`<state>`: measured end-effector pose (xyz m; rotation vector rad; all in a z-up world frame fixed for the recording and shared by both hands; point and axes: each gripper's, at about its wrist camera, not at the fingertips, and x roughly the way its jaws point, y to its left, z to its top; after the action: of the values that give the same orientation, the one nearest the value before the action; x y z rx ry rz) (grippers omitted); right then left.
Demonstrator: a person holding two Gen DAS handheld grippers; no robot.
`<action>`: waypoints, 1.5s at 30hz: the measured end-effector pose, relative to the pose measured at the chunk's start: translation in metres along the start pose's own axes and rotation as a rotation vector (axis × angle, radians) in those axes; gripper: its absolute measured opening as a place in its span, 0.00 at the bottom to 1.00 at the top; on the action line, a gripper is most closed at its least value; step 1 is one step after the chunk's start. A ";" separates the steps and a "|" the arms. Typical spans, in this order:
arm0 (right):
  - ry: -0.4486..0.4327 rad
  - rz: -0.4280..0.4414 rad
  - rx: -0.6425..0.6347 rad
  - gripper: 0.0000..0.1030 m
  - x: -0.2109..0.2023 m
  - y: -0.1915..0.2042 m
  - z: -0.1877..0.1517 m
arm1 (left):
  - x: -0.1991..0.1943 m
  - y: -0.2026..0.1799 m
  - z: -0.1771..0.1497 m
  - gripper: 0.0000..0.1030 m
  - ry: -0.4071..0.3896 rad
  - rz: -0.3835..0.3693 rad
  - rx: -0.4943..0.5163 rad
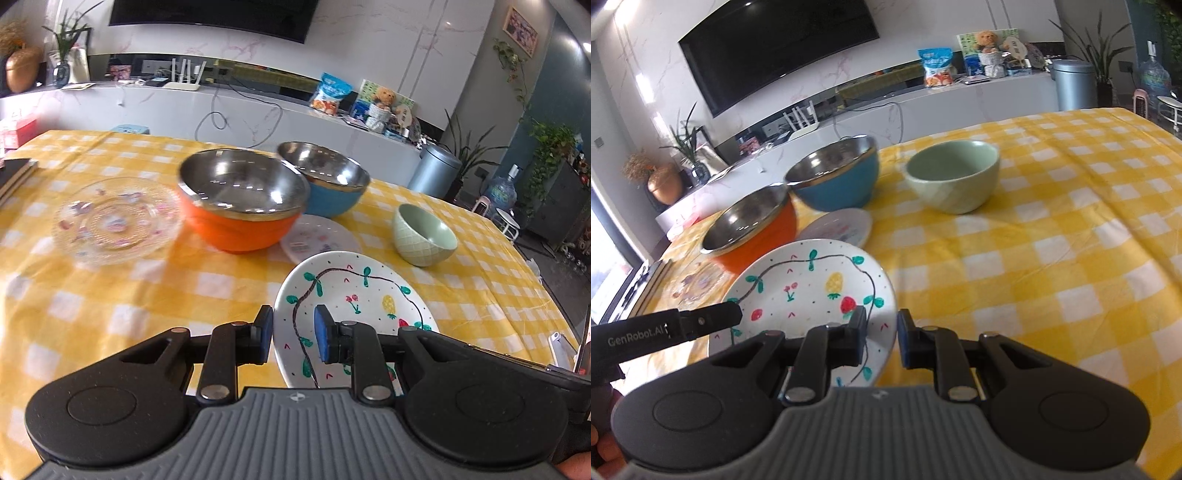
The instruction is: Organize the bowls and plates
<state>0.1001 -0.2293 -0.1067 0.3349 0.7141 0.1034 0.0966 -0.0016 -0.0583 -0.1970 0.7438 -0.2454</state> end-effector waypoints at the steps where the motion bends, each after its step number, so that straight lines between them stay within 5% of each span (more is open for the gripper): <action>1: 0.004 0.007 -0.011 0.16 -0.001 0.007 -0.002 | -0.004 0.005 -0.002 0.26 -0.002 0.009 -0.009; 19: 0.089 0.064 -0.139 0.16 -0.001 0.078 -0.042 | -0.041 0.077 -0.032 0.26 -0.006 0.074 -0.141; 45: 0.114 0.064 -0.181 0.23 0.012 0.086 -0.048 | -0.026 0.084 -0.040 0.26 0.026 0.099 -0.136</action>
<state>0.0795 -0.1332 -0.1188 0.1798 0.8011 0.2474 0.0632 0.0822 -0.0925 -0.2852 0.7944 -0.1031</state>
